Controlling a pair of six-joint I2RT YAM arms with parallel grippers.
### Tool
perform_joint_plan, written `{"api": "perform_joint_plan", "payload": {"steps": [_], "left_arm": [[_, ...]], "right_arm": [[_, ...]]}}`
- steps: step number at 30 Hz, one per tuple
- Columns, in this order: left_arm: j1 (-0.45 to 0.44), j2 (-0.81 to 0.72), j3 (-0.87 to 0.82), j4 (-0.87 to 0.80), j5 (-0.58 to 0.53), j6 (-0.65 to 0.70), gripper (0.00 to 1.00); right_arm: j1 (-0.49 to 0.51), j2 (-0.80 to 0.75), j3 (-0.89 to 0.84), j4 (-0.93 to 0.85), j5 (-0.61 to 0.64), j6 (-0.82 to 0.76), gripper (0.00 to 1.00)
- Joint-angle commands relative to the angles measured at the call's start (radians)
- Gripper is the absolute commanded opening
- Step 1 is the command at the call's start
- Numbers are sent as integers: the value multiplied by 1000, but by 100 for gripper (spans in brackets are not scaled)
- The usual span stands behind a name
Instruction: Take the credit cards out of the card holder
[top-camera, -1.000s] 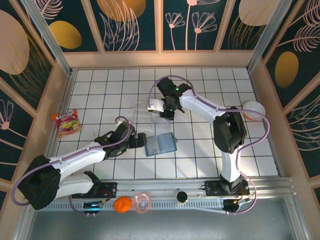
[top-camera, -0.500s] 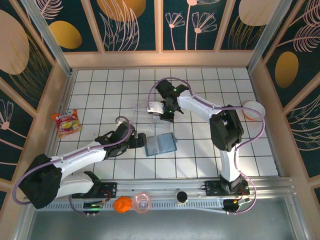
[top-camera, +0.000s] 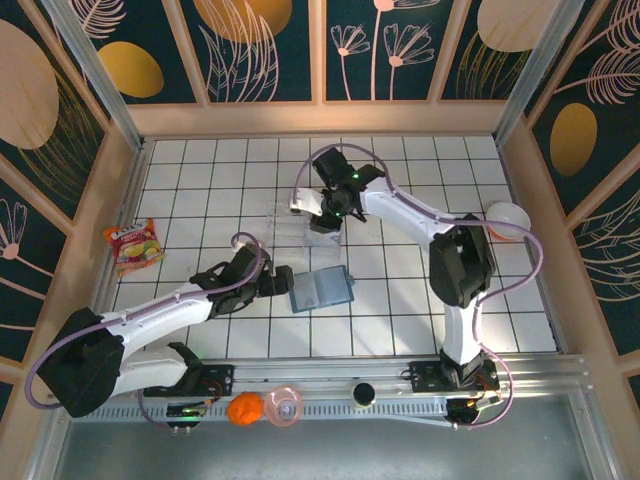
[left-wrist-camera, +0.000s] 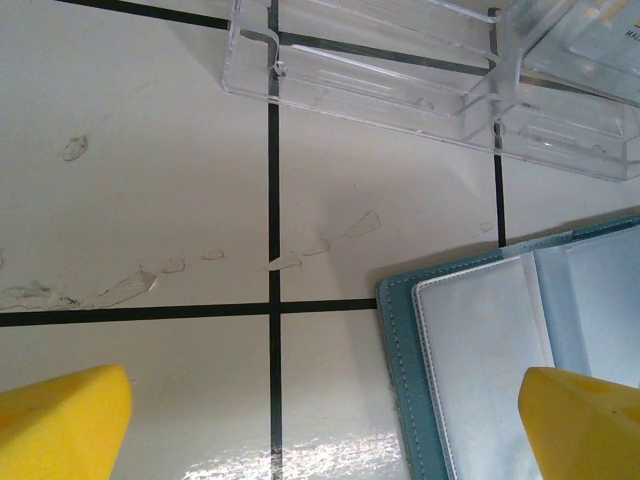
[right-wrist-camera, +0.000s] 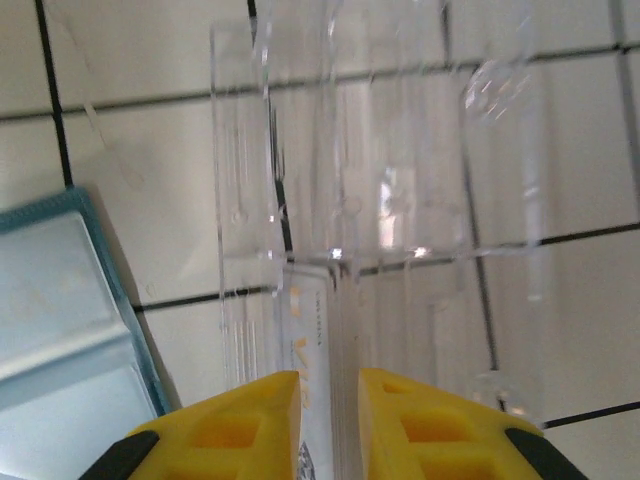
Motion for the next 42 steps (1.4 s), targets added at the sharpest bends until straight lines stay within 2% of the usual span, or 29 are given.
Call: {"api": "perform_joint_plan", "payload": {"steps": [1, 5, 10, 16, 20, 25, 29, 38, 42], "left_arm": [[6, -32, -20, 21, -10, -19, 99], [6, -73, -39, 41, -34, -34, 99], [6, -129, -84, 82, -42, -61, 99], [6, -191, -131, 89, -65, -80, 99], [6, -229, -150, 76, -87, -95, 99], [6, -283, -171, 32, -125, -114, 99], [5, -317, -182, -5, -150, -124, 99], [5, -355, -196, -9, -150, -119, 99], [6, -347, -198, 0, -146, -116, 99]], "right_arm": [[17, -116, -55, 160, -78, 157, 23], [26, -205, -166, 371, -81, 398, 24], [34, -281, -309, 534, -81, 743, 25], [126, -386, -553, 611, 67, 1034, 27], [230, -387, -629, 547, 201, 1131, 28], [355, -332, -715, 568, 253, 1244, 29], [446, -231, -691, 566, 308, 1261, 29], [490, -140, -622, 493, 461, 1252, 31], [500, -125, -605, 472, 489, 1243, 32]]}}
